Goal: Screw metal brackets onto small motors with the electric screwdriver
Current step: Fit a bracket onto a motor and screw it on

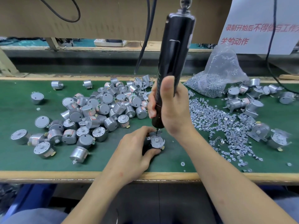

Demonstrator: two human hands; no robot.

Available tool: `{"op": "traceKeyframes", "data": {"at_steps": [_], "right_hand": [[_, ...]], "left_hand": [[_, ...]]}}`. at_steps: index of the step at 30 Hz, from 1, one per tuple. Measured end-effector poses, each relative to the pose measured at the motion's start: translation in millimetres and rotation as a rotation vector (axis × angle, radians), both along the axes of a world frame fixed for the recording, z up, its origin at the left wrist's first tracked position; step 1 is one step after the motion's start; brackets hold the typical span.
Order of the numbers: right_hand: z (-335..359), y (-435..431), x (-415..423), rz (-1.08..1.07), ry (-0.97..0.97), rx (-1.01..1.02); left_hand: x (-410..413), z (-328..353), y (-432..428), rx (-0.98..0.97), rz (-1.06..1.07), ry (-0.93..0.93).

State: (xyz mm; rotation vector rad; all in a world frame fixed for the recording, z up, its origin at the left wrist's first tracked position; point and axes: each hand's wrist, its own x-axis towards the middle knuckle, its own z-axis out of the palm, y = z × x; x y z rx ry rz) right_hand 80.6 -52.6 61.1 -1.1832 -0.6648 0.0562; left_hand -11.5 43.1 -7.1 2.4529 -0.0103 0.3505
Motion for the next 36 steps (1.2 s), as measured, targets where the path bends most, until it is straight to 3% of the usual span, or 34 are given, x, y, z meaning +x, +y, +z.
{"op": "traceKeyframes", "data": {"at_steps": [3, 17, 36], "right_hand": [[4.6, -12.4, 10.0, 0.124, 0.002, -0.008], [-16.9, -63.5, 47.7, -0.225, -0.011, -0.110], [-14.1, -57.3, 49.8, -0.244, -0.044, -0.083]], "left_hand": [[-0.1, -0.4, -1.0, 0.009, -0.009, 0.012], [-1.6, -2.5, -1.7, 0.031, -0.012, 0.001], [-1.4, -4.2, 0.9, 0.046, -0.027, -0.008]]}}
